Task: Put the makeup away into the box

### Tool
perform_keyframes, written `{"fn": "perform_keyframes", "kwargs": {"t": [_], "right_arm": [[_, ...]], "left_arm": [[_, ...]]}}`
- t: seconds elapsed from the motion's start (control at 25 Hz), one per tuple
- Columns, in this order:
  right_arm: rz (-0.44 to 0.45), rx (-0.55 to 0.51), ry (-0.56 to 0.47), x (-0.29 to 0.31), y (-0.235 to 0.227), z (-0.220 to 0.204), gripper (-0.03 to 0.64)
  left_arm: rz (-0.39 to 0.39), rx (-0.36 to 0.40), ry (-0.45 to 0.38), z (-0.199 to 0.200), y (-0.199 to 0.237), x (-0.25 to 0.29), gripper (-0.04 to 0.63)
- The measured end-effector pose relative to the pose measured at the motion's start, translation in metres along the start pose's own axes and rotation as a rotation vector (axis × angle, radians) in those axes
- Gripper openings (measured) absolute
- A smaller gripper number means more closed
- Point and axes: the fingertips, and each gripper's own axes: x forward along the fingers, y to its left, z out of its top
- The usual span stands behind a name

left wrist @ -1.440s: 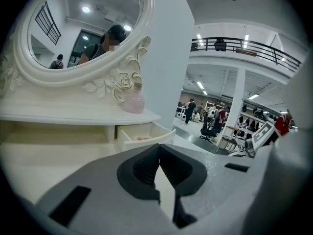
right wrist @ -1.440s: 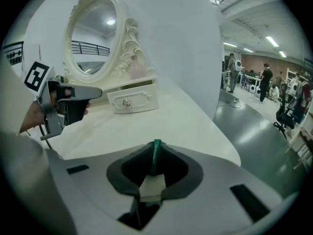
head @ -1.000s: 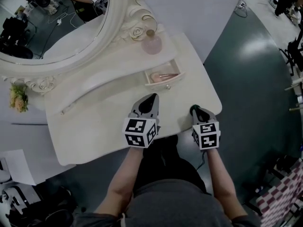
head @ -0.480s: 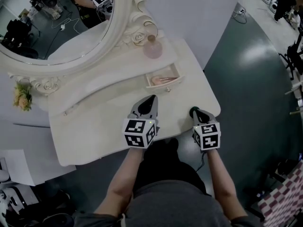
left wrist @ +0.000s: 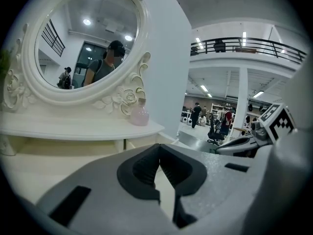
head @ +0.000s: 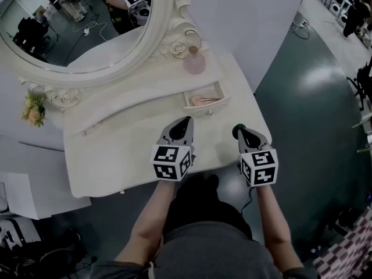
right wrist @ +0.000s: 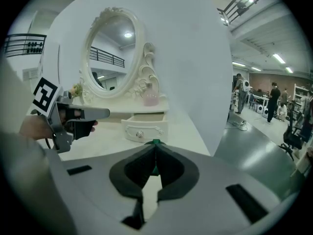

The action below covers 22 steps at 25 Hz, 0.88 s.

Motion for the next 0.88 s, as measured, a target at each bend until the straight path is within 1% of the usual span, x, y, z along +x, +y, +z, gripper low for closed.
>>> {"fn": "perform_keyframes", "kwargs": {"t": [0.28, 0.72, 0.88], "right_arm": [[0.058, -0.048, -0.088, 0.0, 0.012, 0.042, 0.006], [0.125, -0.125, -0.163, 0.003, 0.028, 0.078, 0.006], [0.151, -0.132, -0.181, 0.006, 0.036, 0.089, 0.006]], "left_arm": [[0.035, 0.014, -0.023, 0.01, 0.005, -0.008, 0.006], [0.092, 0.019, -0.043, 0.014, 0.01, -0.02, 0.006], [0.115, 0.022, -0.048, 0.018, 0.016, -0.026, 0.006]]}}
